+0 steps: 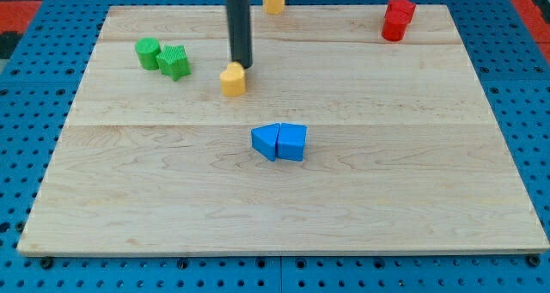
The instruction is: Place the green star parallel to the yellow hexagon
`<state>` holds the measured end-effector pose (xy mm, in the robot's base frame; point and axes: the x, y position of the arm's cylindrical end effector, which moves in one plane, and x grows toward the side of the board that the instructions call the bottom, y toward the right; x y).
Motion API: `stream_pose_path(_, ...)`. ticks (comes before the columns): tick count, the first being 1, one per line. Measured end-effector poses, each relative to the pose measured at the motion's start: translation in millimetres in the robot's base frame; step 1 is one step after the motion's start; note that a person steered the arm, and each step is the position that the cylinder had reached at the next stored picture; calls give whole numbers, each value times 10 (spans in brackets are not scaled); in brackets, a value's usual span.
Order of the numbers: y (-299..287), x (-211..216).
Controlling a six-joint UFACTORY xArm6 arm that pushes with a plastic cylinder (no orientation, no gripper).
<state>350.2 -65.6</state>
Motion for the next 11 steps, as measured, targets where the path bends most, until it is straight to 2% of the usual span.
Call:
stream_pose_path(1,-295,504)
stream_pose_path(2,-879,294)
stream_pose_path(3,-1069,-209)
stream_pose_path(5,-430,-640)
stream_pose_path(6,-449,-765)
stream_pose_path(7,-963,-798)
stream_pose_path(8,-584,-955)
stream_pose_path(9,145,-955)
stream_pose_path(10,286,-932)
stream_pose_path(11,-214,-412)
